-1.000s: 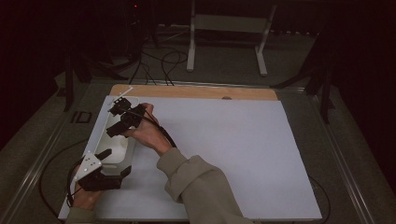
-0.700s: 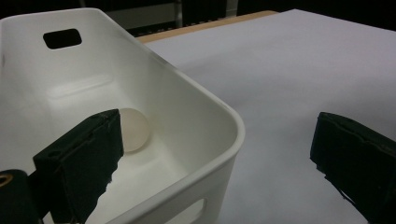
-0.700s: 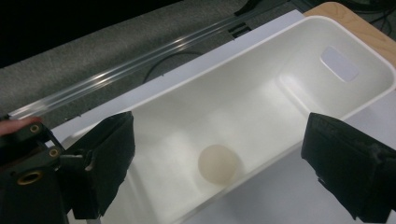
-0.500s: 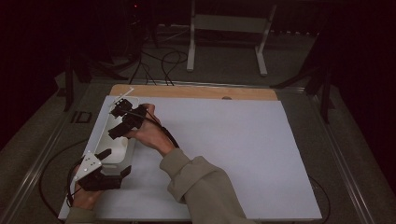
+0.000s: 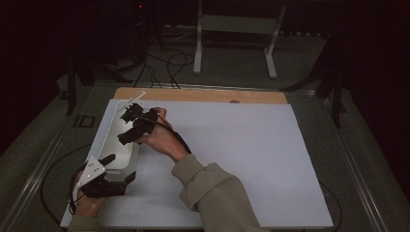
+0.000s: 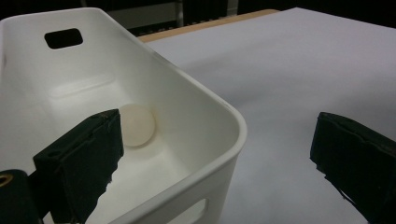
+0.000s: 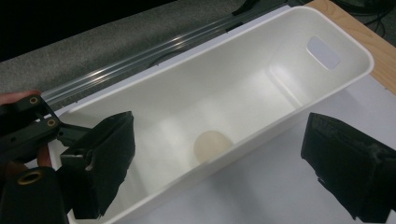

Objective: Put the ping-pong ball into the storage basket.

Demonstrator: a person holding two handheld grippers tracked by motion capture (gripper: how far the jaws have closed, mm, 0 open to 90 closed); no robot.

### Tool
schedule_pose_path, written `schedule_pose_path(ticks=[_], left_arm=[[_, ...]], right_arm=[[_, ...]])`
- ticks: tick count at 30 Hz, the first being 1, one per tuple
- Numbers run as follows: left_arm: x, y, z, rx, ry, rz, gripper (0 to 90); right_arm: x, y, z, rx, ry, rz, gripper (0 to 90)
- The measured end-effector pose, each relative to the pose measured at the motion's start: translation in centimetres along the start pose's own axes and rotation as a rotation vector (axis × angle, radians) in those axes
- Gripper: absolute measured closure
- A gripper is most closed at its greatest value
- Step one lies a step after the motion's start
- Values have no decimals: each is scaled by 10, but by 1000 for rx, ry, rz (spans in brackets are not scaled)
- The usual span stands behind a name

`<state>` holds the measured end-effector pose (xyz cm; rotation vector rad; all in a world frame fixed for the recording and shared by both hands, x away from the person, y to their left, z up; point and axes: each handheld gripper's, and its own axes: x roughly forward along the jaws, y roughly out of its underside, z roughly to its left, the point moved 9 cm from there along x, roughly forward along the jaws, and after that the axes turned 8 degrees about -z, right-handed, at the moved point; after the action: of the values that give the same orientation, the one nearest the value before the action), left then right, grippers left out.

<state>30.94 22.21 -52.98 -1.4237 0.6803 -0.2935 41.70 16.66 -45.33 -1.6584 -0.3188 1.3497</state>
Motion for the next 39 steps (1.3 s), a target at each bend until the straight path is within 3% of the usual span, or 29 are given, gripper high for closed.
schedule_pose_path(ticks=[25,39], left_arm=[[0,0,0,5,-5,2,31],[1,0,0,5,-7,3,32]], right_arm=[[-35,18,-18,-21,41,3,92],[-52,37,-33,-5,52,4,91]])
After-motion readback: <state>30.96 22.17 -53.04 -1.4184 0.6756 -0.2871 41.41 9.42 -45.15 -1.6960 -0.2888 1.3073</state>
